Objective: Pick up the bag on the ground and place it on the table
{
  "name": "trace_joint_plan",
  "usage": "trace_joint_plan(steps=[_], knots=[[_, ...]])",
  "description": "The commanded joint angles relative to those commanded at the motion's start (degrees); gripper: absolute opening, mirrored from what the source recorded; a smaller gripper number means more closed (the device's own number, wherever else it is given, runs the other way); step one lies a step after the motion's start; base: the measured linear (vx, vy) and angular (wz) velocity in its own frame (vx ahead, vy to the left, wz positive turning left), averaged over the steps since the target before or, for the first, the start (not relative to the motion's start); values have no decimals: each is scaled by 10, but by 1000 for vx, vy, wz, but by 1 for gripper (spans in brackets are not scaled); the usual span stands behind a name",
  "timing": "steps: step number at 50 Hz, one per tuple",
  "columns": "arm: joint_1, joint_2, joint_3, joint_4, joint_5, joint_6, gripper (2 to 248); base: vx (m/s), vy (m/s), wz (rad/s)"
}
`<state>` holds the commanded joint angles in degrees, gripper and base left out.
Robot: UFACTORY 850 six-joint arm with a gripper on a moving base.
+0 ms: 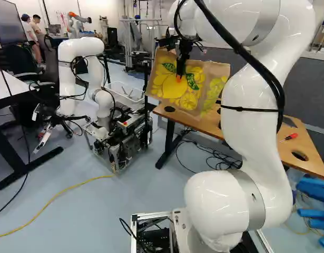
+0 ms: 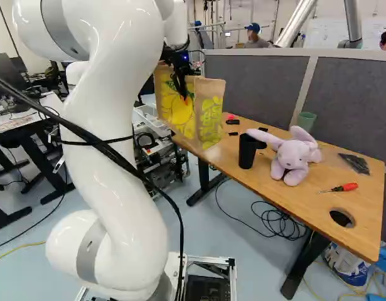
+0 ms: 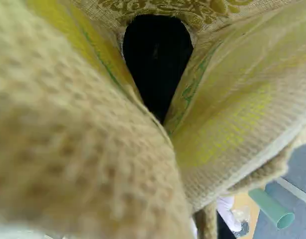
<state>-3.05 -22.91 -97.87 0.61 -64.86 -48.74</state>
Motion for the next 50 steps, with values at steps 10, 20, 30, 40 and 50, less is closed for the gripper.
trace_joint_plan(steps=[10, 20, 30, 40, 50], knots=[[0, 0, 0, 0, 0, 0, 23, 0, 0, 0], [0, 0, 0, 0, 0, 0, 23, 0, 0, 0], [0, 0, 0, 0, 0, 0, 23, 0, 0, 0], [0, -1, 0, 0, 0, 0, 23, 0, 0, 0], [0, -11, 2, 0, 0, 0, 23, 0, 0, 0]])
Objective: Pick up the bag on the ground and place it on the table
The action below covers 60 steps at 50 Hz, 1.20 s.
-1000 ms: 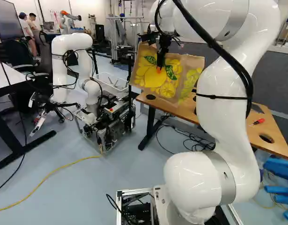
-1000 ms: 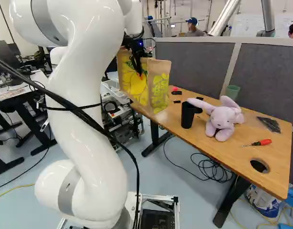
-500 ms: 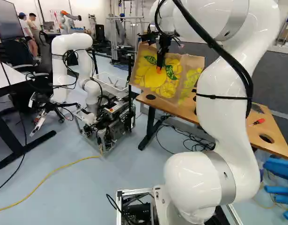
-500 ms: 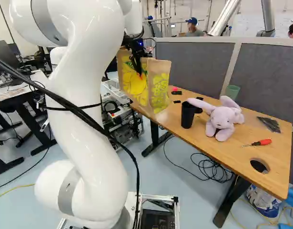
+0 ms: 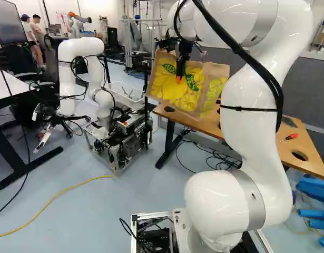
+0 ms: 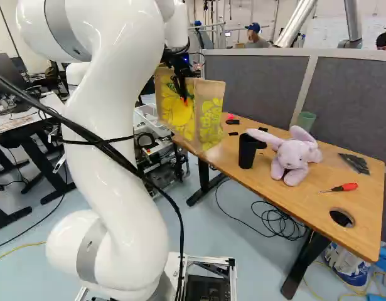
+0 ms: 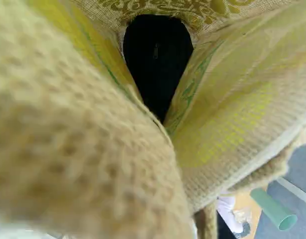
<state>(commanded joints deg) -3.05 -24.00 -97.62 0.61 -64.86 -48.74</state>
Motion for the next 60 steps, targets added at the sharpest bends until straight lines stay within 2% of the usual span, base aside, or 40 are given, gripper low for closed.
trace_joint_plan(steps=[31, 60], knots=[[-9, -44, -2, 0, 8, 0, 23, 0, 0, 0], [-34, -121, -58, 0, 8, 0, 23, 0, 0, 0]])
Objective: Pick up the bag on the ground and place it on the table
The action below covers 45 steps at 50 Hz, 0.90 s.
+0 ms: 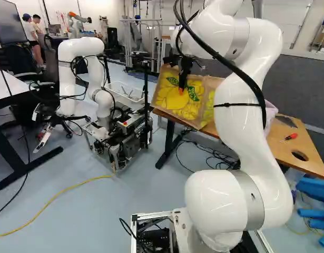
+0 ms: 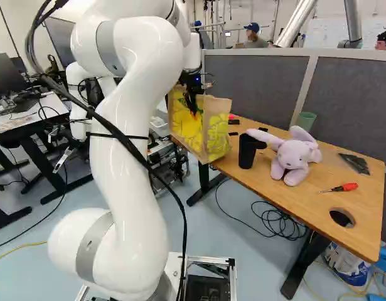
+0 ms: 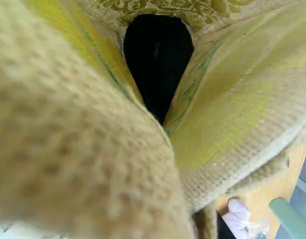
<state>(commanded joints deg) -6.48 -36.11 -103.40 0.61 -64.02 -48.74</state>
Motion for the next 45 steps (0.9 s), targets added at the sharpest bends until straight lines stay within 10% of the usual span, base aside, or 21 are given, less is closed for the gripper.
trace_joint_plan(steps=[39, 44, 45], knots=[[-9, -54, -65, 0, 0, 0, 23, 0, 0, 0], [-9, -54, -65, 0, 0, 0, 32, 0, 0, 0], [-9, -54, -65, 0, 0, 0, 65, 0, 0, 0]])
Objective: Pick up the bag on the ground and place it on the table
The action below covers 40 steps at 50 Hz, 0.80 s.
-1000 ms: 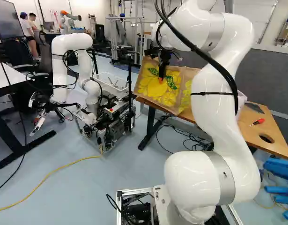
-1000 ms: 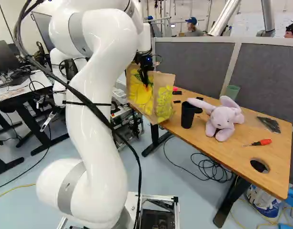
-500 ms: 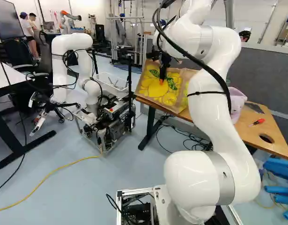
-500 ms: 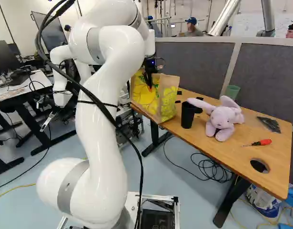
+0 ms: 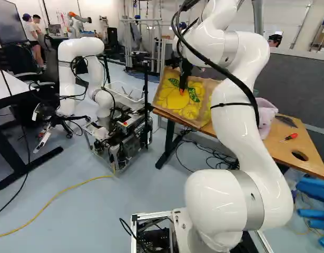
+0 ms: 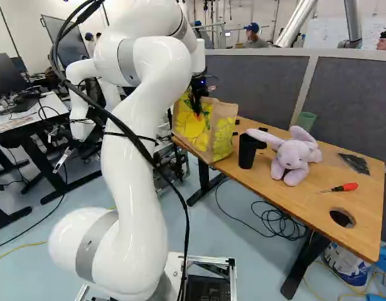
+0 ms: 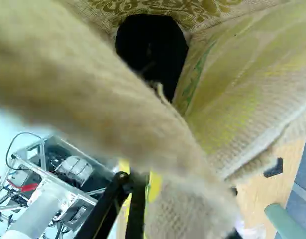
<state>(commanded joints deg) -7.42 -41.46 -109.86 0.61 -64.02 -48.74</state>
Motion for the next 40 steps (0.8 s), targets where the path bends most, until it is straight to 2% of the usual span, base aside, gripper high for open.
trace_joint_plan(steps=[4, 5, 10, 11, 15, 16, 20, 21, 26, 27, 40], knots=[[0, 0, 0, 0, 0, 0, 65, 0, 0, 0], [0, 0, 0, 0, 0, 0, 101, 0, 0, 0], [0, 0, 0, 0, 0, 0, 101, 0, 0, 0], [0, 0, 0, 0, 0, 0, 136, 0, 0, 0], [0, 0, 0, 0, 0, 0, 136, 0, 0, 0], [0, 0, 0, 0, 0, 0, 172, 0, 0, 0], [0, 0, 0, 0, 0, 0, 172, 0, 0, 0], [0, 0, 0, 0, 0, 0, 208, 0, 0, 0], [0, 1, 0, 0, 0, 0, 208, 0, 0, 0], [0, 2, 0, 0, 0, 0, 244, 0, 0, 0], [0, 17, 2, 0, 0, 0, 247, 0, 0, 0]])
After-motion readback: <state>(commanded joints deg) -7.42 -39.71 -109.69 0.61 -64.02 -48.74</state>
